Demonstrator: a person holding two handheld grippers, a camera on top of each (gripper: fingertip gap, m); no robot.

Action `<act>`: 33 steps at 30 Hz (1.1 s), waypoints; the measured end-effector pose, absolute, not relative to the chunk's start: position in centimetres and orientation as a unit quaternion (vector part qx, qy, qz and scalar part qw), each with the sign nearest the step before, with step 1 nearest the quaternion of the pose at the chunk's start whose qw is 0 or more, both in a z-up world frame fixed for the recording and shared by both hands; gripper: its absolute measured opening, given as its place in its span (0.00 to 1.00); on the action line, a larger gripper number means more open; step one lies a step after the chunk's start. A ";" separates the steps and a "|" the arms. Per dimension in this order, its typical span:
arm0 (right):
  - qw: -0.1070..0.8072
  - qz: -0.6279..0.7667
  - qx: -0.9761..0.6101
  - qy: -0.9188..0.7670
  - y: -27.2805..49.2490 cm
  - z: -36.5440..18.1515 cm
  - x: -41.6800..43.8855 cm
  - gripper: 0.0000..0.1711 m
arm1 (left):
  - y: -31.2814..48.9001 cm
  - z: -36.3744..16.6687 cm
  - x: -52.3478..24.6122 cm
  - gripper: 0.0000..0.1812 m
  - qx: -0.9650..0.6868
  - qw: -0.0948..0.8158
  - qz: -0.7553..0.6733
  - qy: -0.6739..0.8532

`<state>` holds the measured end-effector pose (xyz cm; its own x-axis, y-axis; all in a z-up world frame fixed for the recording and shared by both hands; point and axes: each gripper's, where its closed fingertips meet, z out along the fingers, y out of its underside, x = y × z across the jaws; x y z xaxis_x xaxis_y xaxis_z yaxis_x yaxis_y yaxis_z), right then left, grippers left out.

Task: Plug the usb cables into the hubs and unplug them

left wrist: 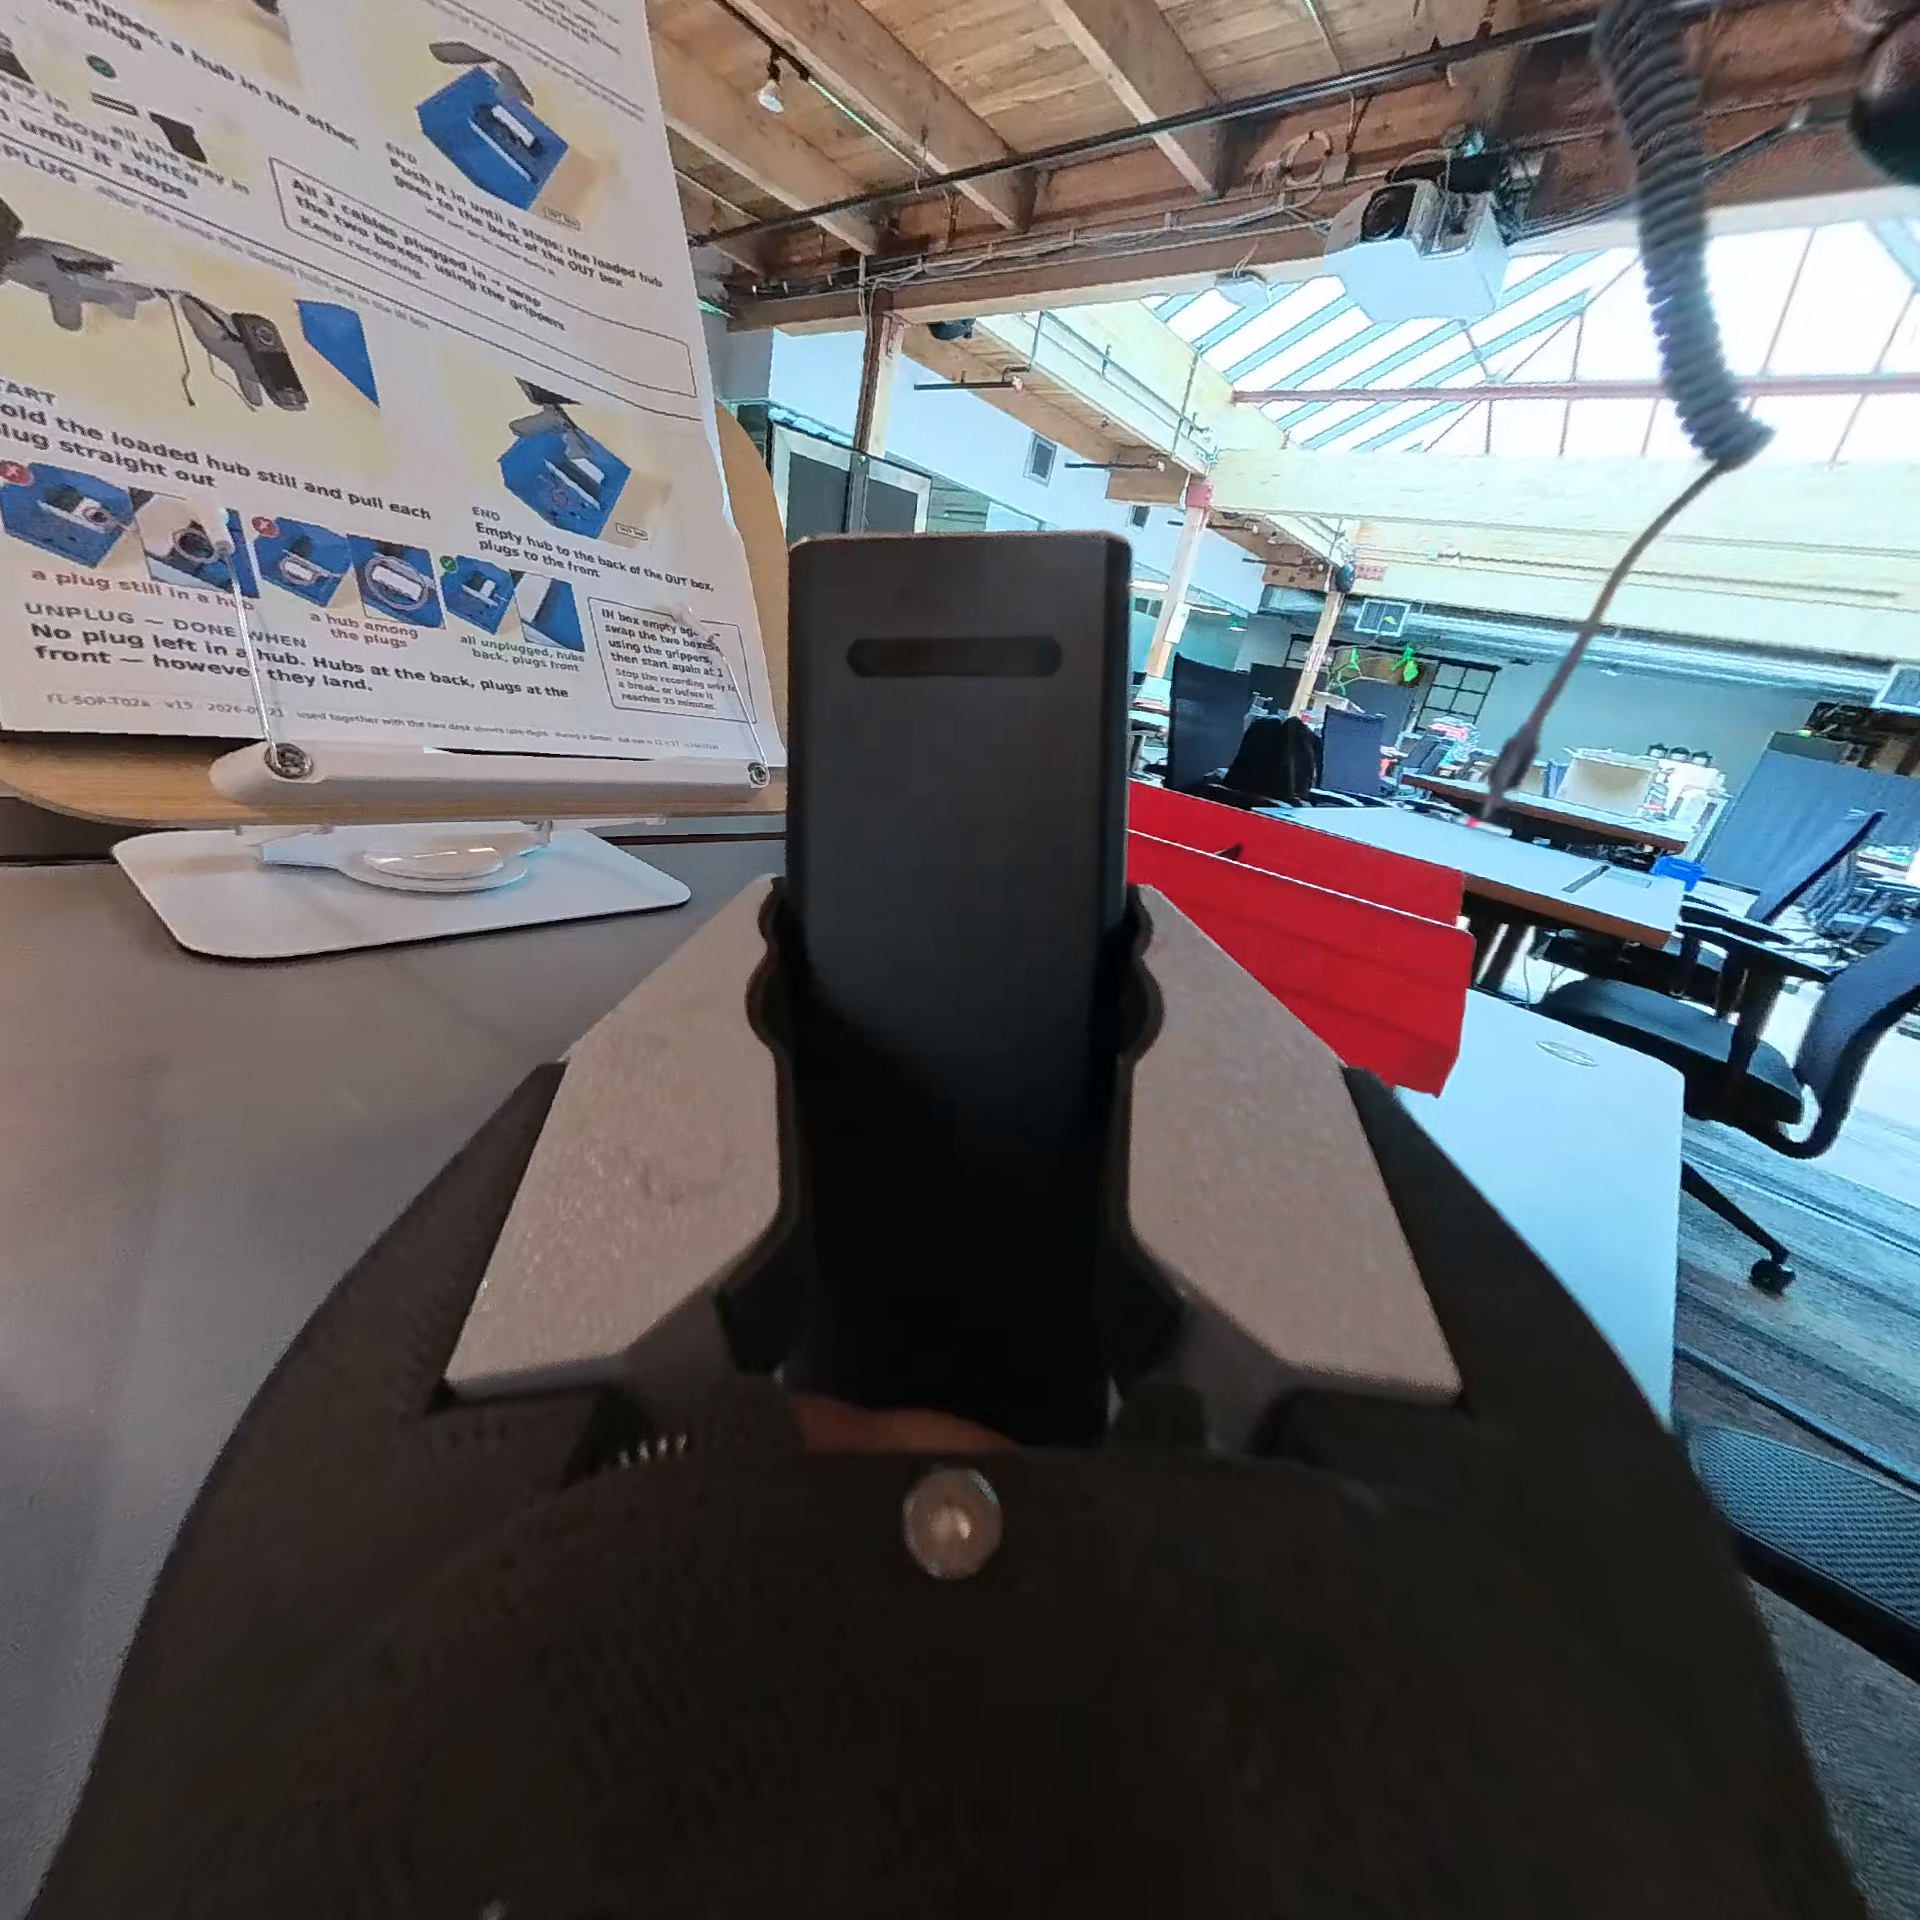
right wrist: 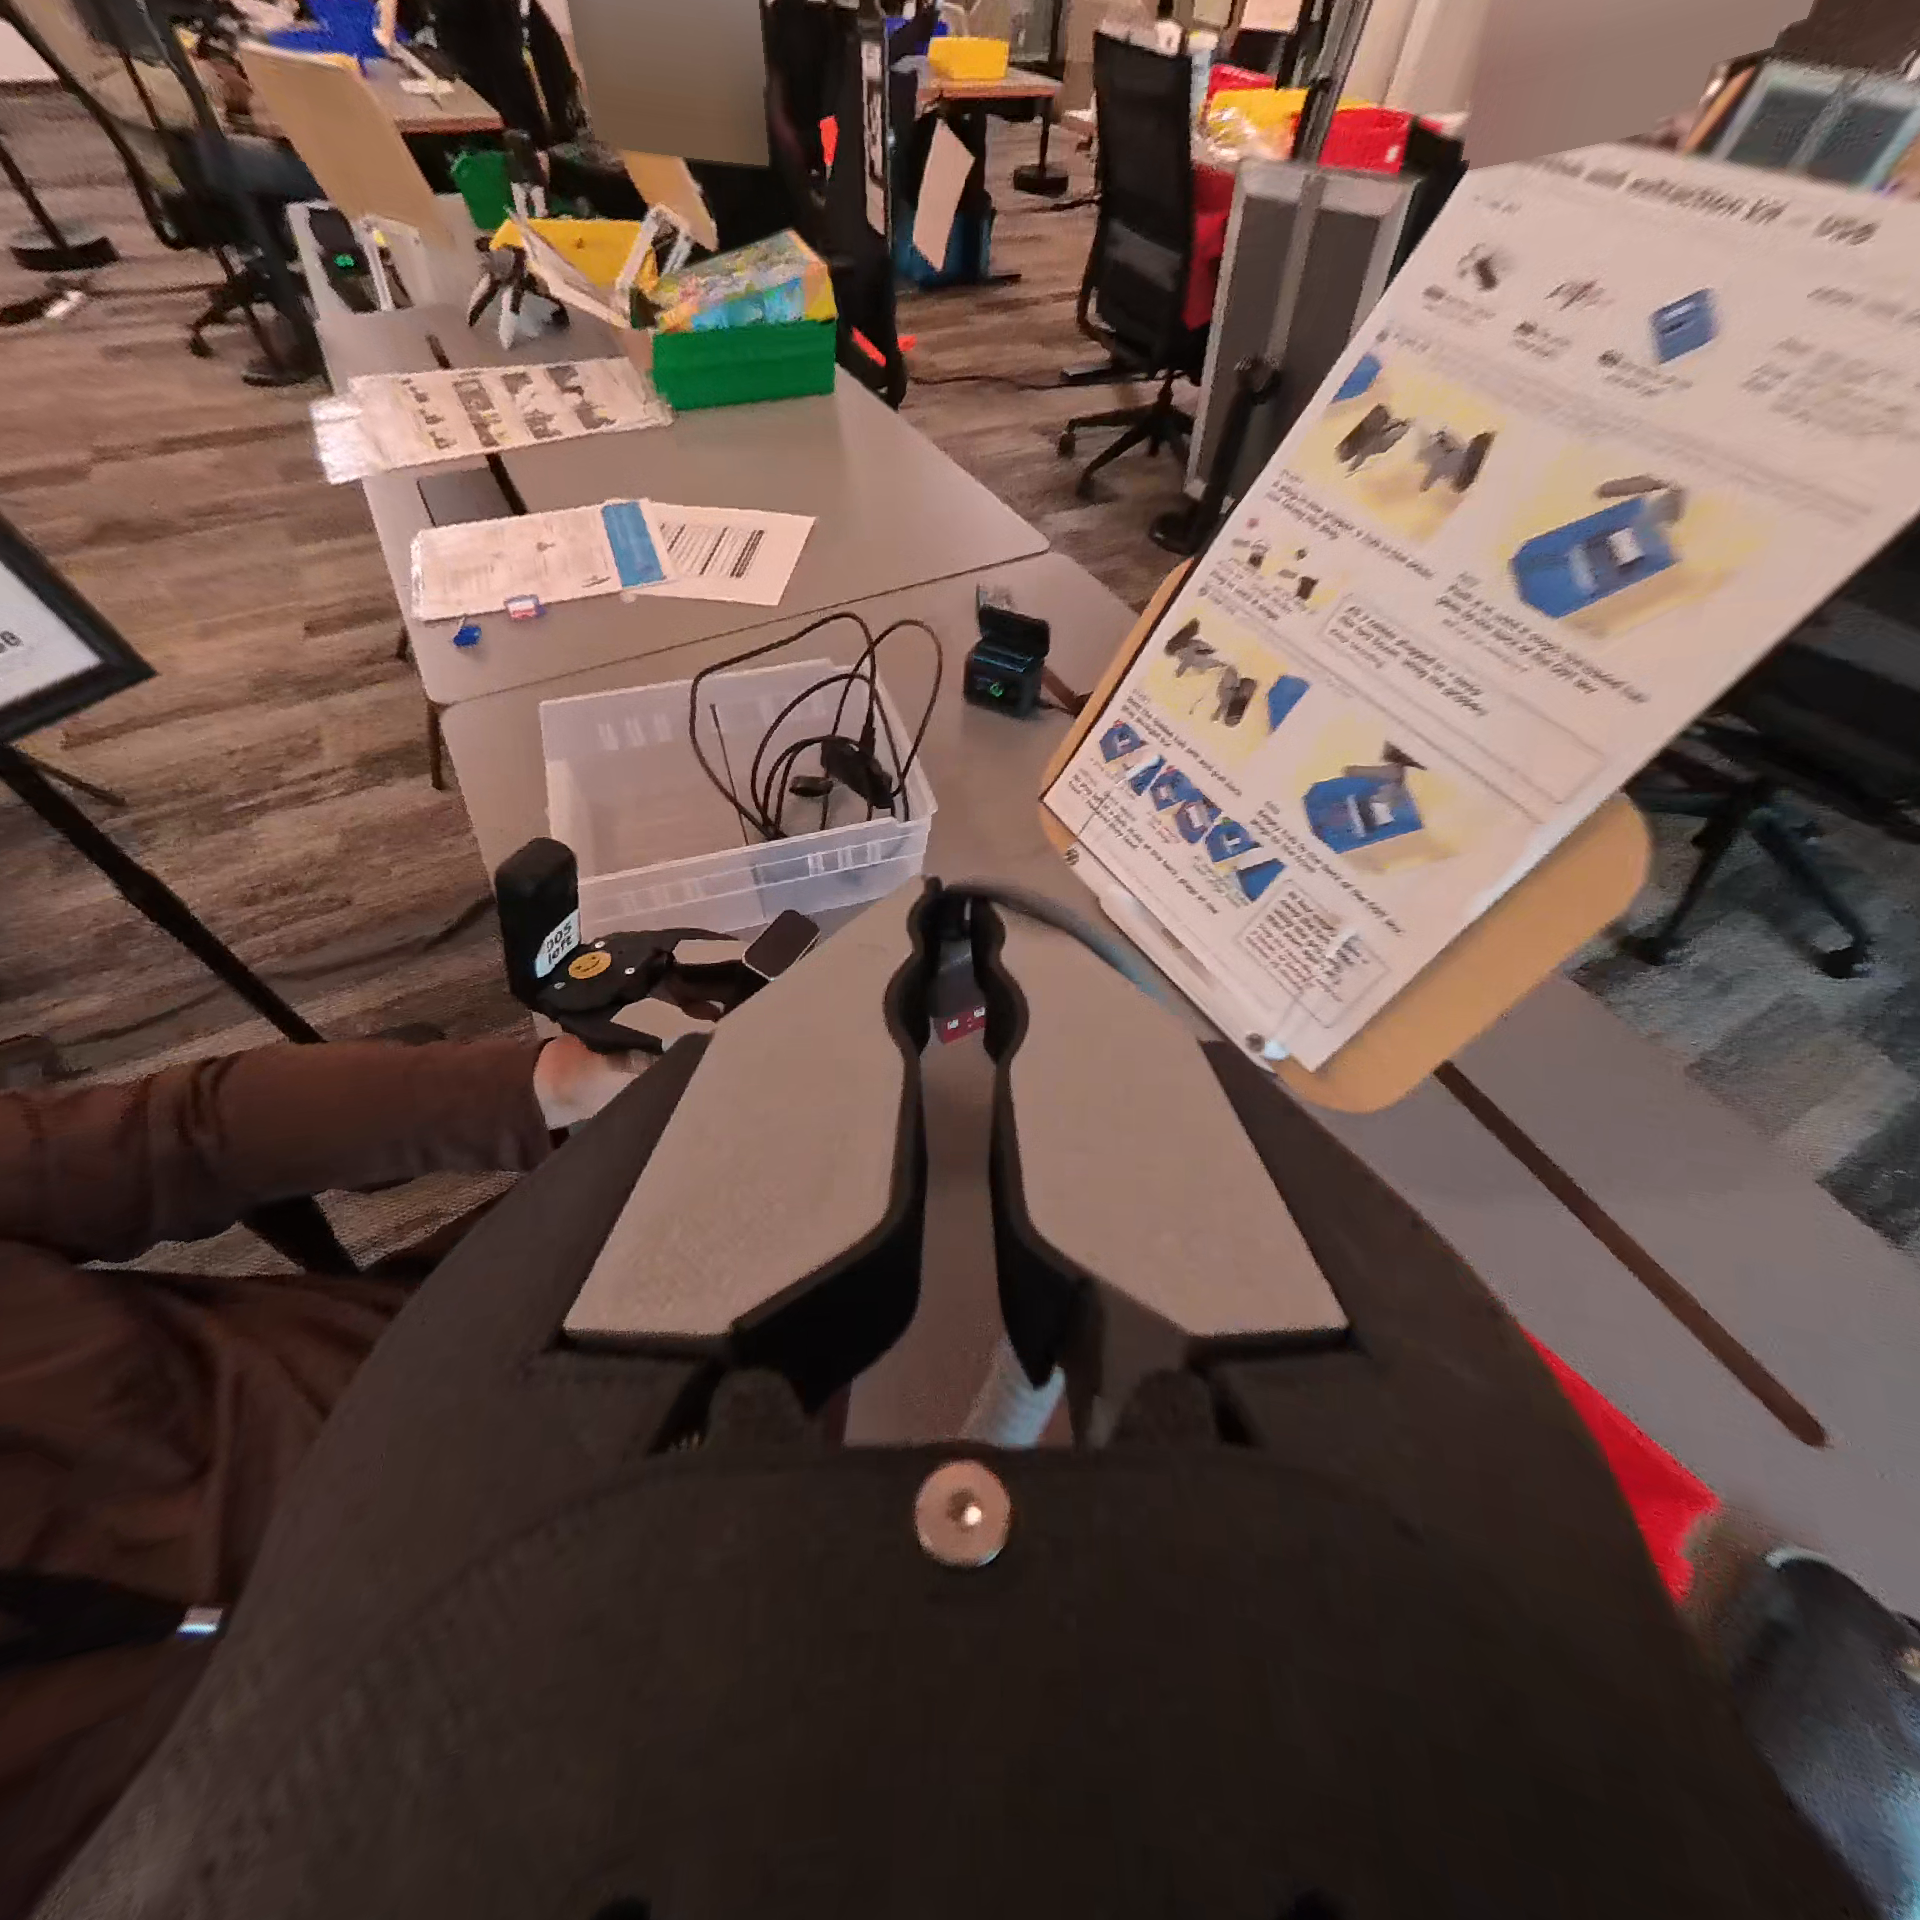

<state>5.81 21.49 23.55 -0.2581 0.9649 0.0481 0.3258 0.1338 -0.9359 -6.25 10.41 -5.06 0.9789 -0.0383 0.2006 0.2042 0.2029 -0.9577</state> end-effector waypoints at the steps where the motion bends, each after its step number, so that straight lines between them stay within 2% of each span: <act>1: 0.368 0.434 -0.494 -0.657 22.1 24.1 6.5 0.01 | 10.4 -5.0 -6.2 0.34 -0.626 0.774 -0.076 -0.064; 6: 0.379 0.419 -0.525 -0.636 26.0 24.1 8.9 0.01 | 10.5 -5.1 -5.7 0.34 -0.633 0.770 -0.061 -0.052; 10: 0.352 0.432 -0.546 -0.626 29.0 20.2 9.8 0.01 | 10.7 -5.1 -5.0 0.34 -0.636 0.769 -0.052 -0.030; 12: 0.309 0.435 -0.570 -0.624 30.4 16.6 10.1 0.01 | 10.7 -5.1 -4.7 0.34 -0.637 0.769 -0.046 -0.021; 15: 0.199 0.423 -0.625 -0.626 31.5 9.6 11.2 0.02 | 10.6 -5.0 -4.2 0.34 -0.636 0.770 -0.050 -0.010; 20: 0.039 0.283 -0.703 -0.651 31.8 -3.0 15.1 0.03 | 10.7 -5.2 -4.1 0.34 -0.640 0.767 -0.053 -0.008; 23: -0.008 0.202 -0.736 -0.645 32.5 -7.5 16.9 0.04 | 10.7 -5.2 -3.9 0.34 -0.640 0.766 -0.052 -0.005; 26: -0.042 0.190 -0.731 -0.655 31.5 -8.6 17.8 0.07 | 10.6 -5.1 -3.4 0.34 -0.639 0.766 -0.067 0.006; 30: -0.070 0.242 -0.686 -0.682 27.8 -6.0 18.7 0.17 | 10.1 -4.3 -0.2 0.34 -0.614 0.770 -0.161 0.064; 33: -0.034 0.275 -0.642 -0.715 25.3 -3.3 19.2 0.25 | 8.8 -3.0 2.9 0.34 -0.569 0.761 -0.287 0.121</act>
<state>19.21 25.27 -3.28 -0.1740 0.8992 -0.4015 0.9361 0.0246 -0.3508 2.94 8.80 -3.02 0.8057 -0.5750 0.1419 0.2993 0.1885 -0.9354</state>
